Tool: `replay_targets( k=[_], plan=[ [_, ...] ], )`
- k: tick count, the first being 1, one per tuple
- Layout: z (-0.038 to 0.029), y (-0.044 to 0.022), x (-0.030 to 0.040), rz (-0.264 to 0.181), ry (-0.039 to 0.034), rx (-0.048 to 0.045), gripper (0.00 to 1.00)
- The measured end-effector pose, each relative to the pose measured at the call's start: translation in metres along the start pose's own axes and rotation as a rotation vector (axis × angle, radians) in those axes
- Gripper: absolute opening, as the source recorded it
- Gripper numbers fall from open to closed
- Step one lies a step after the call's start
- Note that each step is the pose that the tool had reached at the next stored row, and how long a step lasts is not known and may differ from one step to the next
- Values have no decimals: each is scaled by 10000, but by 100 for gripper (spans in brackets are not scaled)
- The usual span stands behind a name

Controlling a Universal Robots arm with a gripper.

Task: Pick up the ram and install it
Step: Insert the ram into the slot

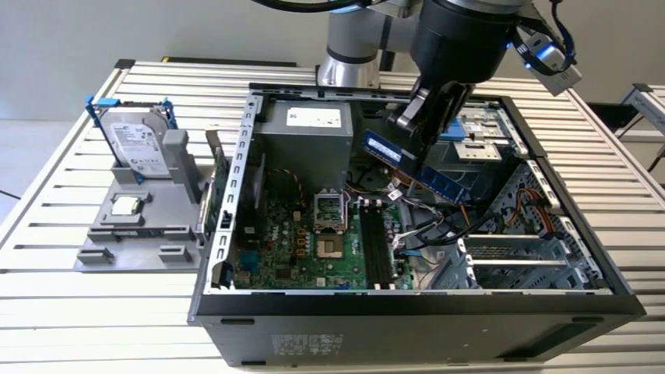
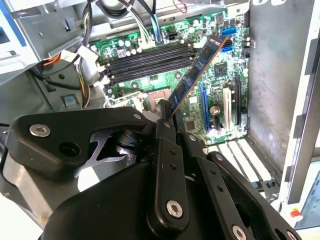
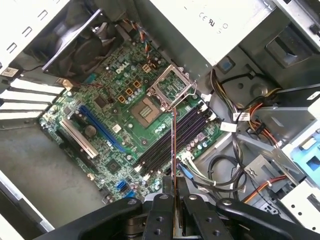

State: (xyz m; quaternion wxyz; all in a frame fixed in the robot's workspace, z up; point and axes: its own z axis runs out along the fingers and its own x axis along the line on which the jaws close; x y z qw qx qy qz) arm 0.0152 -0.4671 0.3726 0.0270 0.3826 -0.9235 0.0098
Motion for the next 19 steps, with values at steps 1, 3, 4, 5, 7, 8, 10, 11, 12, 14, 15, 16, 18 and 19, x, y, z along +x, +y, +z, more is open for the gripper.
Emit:
replay_targets(
  k=[1, 3, 4, 5, 7, 8, 10, 11, 12, 14, 15, 16, 18, 19],
  plan=[
    [0, 0, 0, 23, -30, -11, 0],
    [0, 0, 0, 76, -90, -37, 0],
    [-1, 0, 0, 111, -114, -49, 0],
    [-1, 0, 0, 150, -140, -63, 0],
    [0, 0, 0, 230, -192, -95, 0],
    [0, 0, 0, 273, -215, -110, 0],
    [-1, 0, 0, 361, -261, -140, 0],
    [-1, 0, 0, 404, -281, -153, 0],
    [-1, 0, 0, 446, -301, -165, 0],
    [-1, 0, 0, 538, -341, -189, 0],
    [-1, 0, 0, 586, -362, -202, 0],
    [-1, 0, 0, 632, -380, -213, 0],
    [-1, 0, 0, 735, -413, -236, 0],
    [0, 0, 0, 788, -429, -249, 0]
  ],
)
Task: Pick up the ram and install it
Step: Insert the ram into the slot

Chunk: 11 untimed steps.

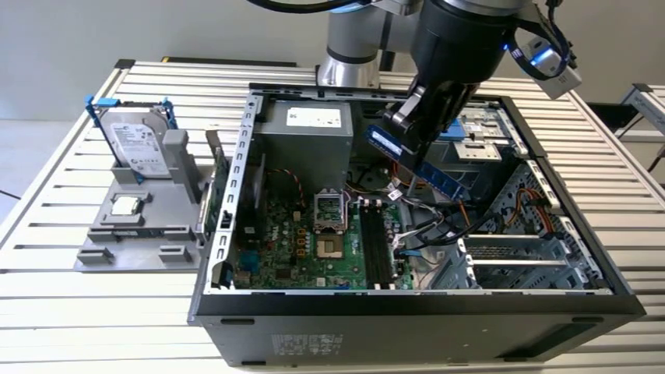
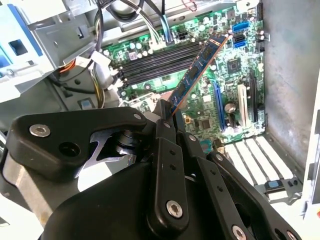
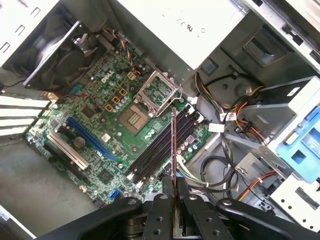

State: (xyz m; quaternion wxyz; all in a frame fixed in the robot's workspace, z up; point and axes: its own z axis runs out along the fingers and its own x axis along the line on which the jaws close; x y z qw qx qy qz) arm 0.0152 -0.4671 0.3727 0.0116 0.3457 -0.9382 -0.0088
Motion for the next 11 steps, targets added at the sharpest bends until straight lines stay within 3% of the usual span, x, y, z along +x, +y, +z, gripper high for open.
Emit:
replay_targets(
  k=[11],
  plan=[
    [0, 0, -1, 622, -163, -75, 0]
  ],
)
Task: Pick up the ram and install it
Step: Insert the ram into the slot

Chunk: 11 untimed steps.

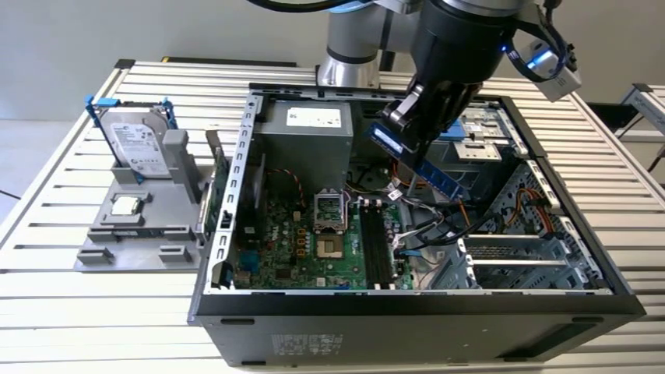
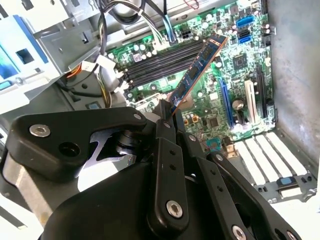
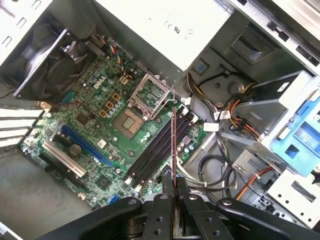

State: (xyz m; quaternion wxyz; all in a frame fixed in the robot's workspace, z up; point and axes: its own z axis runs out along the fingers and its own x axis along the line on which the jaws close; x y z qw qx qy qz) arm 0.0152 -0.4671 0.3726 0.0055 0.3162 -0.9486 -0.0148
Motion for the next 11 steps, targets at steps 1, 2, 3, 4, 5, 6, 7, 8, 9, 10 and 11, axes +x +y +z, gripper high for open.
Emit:
replay_targets(
  k=[1, 2, 3, 4, 5, 6, 7, 8, 9, 10, 11],
  plan=[
    [0, 0, 0, 77, -8, 0, 0],
    [0, 0, 0, 155, -16, 0, 0],
    [0, 0, 0, 237, -25, 0, 0],
    [0, 0, 0, 315, -33, 0, 0],
    [0, 0, 0, 389, -41, 1, 0],
    [0, 0, 0, 469, -50, 1, 0],
    [0, 0, 0, 543, -59, 1, 0],
    [0, 0, 0, 612, -69, 1, 0],
    [0, 0, 0, 677, -81, 0, 0],
    [0, 0, 0, 743, -93, -1, 0],
    [0, 0, 0, 808, -106, -3, 0]
  ],
)
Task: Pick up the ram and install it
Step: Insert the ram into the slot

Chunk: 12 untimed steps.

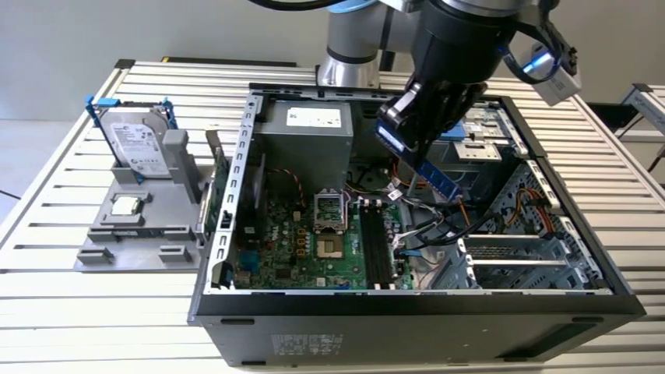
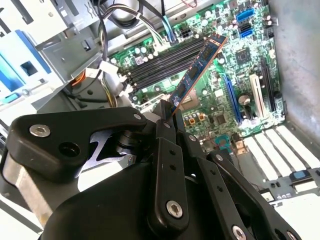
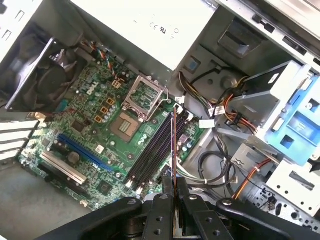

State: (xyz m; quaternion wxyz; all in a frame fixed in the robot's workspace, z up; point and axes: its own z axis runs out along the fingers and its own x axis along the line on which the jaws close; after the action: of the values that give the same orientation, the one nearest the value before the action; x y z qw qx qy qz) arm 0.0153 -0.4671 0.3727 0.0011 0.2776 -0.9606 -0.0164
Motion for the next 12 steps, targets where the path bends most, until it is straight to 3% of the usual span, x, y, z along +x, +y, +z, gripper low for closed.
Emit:
replay_targets(
  k=[12],
  plan=[
    [0, 0, 0, 841, -126, -17, 0]
  ],
)
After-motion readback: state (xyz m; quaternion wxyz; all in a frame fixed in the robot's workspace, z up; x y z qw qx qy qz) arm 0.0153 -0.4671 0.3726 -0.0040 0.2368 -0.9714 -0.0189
